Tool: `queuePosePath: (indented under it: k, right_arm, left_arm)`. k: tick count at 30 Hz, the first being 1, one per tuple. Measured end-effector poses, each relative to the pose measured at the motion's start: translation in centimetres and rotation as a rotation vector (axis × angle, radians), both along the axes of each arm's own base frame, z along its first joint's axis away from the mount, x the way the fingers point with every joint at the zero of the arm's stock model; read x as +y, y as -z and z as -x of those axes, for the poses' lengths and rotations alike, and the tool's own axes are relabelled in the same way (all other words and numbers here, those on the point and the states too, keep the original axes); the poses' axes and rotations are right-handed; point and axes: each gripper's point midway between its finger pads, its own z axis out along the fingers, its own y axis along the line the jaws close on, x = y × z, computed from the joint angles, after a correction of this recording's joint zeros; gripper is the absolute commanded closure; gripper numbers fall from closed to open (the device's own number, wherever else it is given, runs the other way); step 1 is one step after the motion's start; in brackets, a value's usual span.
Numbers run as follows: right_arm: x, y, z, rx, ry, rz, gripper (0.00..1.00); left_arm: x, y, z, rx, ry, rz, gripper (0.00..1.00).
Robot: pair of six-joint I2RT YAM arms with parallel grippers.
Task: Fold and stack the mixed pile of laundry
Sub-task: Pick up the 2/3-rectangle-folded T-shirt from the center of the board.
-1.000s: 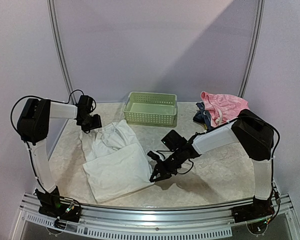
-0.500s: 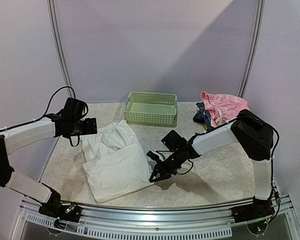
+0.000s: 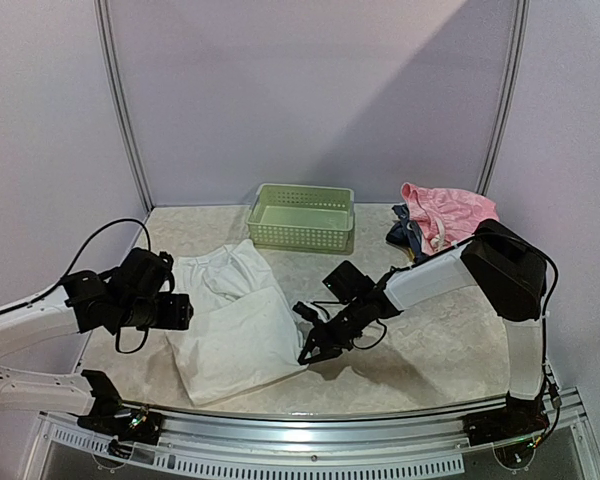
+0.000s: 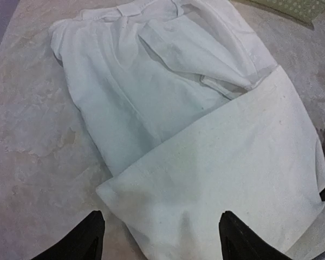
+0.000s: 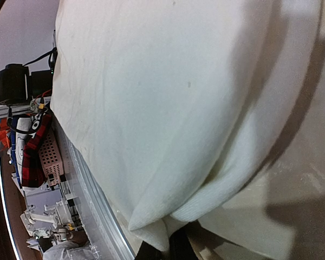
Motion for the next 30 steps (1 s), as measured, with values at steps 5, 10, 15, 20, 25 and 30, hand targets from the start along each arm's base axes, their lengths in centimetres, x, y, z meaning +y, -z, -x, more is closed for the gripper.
queuePosePath:
  k: [5, 10, 15, 20, 25, 30]
  right_arm:
    - [0.0, 0.0, 0.0, -0.001, 0.001, 0.001, 1.00]
    - [0.0, 0.1, 0.0, -0.002, 0.001, 0.001, 1.00]
    - [0.0, 0.1, 0.0, -0.003, 0.001, -0.001, 1.00]
    - [0.0, 0.1, 0.0, -0.004, 0.002, 0.000, 1.00]
    - [-0.1, 0.1, 0.0, -0.007, 0.003, 0.001, 1.00]
    - [-0.1, 0.1, 0.0, -0.008, 0.003, 0.002, 1.00]
  left_arm:
    - [-1.3, 0.7, 2.4, 0.047, 0.063, -0.010, 0.31]
    - [-2.7, 2.4, 4.4, 0.111, 0.135, -0.060, 0.33]
    - [-4.1, 3.7, 6.4, 0.161, 0.211, -0.105, 0.37]
    - [-5.2, 4.4, 8.0, 0.191, 0.274, -0.117, 0.39]
    - [-6.3, 5.1, 9.8, 0.223, 0.346, -0.104, 0.40]
    - [-6.6, 6.7, 10.9, 0.262, 0.376, -0.099, 0.43]
